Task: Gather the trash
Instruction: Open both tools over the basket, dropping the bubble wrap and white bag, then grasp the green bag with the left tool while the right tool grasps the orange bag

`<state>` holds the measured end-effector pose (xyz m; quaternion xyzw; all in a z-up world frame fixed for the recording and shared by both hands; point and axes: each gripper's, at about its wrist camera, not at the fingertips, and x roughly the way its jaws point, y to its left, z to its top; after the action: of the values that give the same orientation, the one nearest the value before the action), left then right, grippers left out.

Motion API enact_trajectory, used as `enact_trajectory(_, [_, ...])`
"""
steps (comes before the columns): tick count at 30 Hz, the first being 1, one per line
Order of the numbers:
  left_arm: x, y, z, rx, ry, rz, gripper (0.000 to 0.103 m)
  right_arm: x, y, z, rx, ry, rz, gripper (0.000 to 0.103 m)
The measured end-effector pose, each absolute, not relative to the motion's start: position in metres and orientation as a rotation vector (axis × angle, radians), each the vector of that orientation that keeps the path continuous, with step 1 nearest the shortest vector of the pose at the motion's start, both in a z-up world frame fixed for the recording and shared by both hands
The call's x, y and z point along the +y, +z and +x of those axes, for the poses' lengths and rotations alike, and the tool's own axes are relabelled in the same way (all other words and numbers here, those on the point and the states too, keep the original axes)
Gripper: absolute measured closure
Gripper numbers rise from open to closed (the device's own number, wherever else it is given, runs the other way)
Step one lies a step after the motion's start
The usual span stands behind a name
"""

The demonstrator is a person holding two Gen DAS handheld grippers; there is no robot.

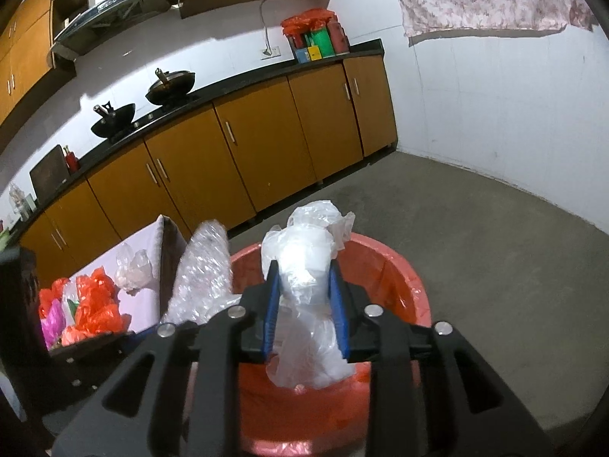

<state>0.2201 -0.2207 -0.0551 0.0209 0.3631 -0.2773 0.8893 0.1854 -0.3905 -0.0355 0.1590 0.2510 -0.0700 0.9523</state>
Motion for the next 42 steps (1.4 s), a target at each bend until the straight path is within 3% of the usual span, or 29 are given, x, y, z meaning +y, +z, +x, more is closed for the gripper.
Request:
enact_trajectory(2, [-0.219, -0.057, 0.220, 0.756, -0.571, 0.041, 0.065, -0.393, -0.035, 0.187, 0.507, -0.137, 0.328, 0.070])
enact_trajectory(5, [-0.215, -0.058, 0.220, 0.755, -0.559, 0.034, 0.055, -0.394, -0.034, 0.186, 0.503, -0.141, 0.327, 0.066])
enact_trajectory(10, [-0.205, -0.056, 0.222, 0.766, -0.525, 0.000, 0.053, -0.392, -0.034, 0.180, 0.503, -0.149, 0.327, 0.061])
enact_trajectory(14, [-0.187, -0.045, 0.212, 0.723, -0.484, -0.004, 0.042, -0.384, -0.028, 0.170, 0.483, -0.161, 0.292, 0.051])
enact_trajectory(26, [-0.089, -0.005, 0.160, 0.553, -0.253, -0.024, 0.025, -0.318, -0.019, 0.148, 0.488, -0.033, 0.220, 0.049])
enact_trajectory(36, [-0.024, -0.034, 0.164, 0.602, -0.046, 0.027, 0.023, -0.238, -0.026, 0.144, 0.547, 0.109, 0.152, 0.049])
enact_trajectory(42, [-0.013, -0.057, 0.168, 0.670, -0.031, 0.038, 0.036, -0.218, -0.025, 0.142, 0.566, 0.127, 0.118, 0.049])
